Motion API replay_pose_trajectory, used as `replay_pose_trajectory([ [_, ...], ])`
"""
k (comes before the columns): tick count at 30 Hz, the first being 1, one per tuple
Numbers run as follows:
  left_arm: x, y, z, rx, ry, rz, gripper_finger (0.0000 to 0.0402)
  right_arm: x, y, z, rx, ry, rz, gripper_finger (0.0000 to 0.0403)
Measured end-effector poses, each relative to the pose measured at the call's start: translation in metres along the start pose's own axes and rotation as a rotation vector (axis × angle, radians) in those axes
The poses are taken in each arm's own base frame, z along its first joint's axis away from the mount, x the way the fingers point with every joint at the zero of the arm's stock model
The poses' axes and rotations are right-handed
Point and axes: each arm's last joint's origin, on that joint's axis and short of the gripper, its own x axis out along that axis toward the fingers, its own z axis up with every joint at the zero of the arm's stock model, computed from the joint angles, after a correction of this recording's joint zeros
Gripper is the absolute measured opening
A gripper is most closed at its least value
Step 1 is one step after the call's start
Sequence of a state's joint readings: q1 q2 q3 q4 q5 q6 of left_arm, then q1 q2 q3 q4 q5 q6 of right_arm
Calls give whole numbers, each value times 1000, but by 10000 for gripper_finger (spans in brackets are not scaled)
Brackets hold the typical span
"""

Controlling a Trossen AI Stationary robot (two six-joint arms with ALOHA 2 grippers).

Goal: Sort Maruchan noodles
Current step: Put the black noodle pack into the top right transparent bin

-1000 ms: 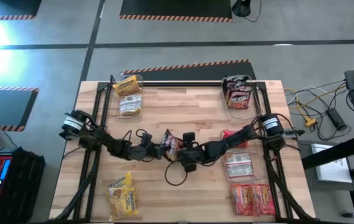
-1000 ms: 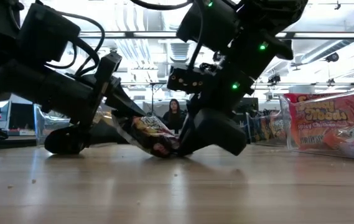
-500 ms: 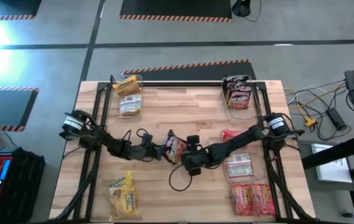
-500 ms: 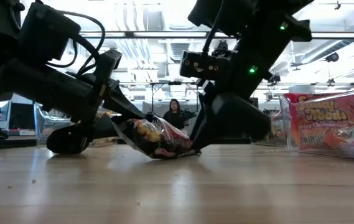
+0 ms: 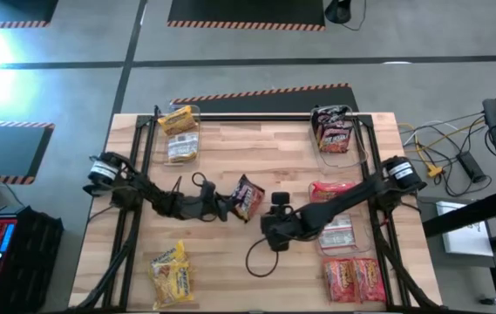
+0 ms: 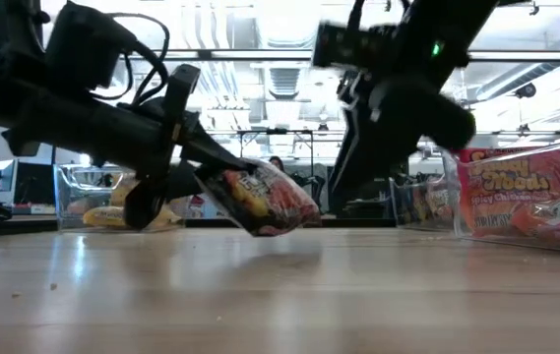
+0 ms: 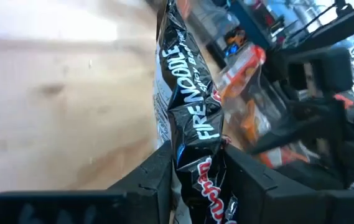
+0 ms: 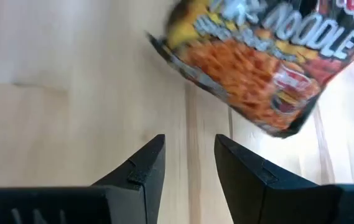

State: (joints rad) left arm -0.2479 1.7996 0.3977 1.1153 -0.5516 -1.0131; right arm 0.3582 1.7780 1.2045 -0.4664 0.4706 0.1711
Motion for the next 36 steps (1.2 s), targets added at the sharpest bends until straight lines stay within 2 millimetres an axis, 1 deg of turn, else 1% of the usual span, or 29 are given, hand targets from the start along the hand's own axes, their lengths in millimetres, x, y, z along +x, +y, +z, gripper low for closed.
replay_pose_trajectory([
  [3,4,1,6,11,3,-22,93,-16,1,2,51,-33,16,129],
  [7,4,1,7,14,25,-38,92,-38,1,6,100,-92,44,126],
  [10,4,0,6,15,43,-52,91,-50,1,8,105,-124,60,125],
  [14,4,-2,8,32,24,-77,91,-65,-3,10,116,-159,74,125],
  [19,9,-11,9,138,78,-173,91,-83,-13,9,192,-173,85,125],
  [24,16,-24,11,335,98,-275,91,-103,-27,1,311,-138,83,125],
  [28,27,-32,23,415,61,-314,91,-121,-39,-7,396,-109,80,125],
  [31,42,-33,40,446,41,-306,91,-133,-48,-14,431,-91,73,125],
  [34,58,-32,55,494,82,-327,91,-141,-57,-19,447,-80,57,125],
  [36,67,-35,60,554,129,-335,91,-145,-64,-20,467,-94,56,125],
])
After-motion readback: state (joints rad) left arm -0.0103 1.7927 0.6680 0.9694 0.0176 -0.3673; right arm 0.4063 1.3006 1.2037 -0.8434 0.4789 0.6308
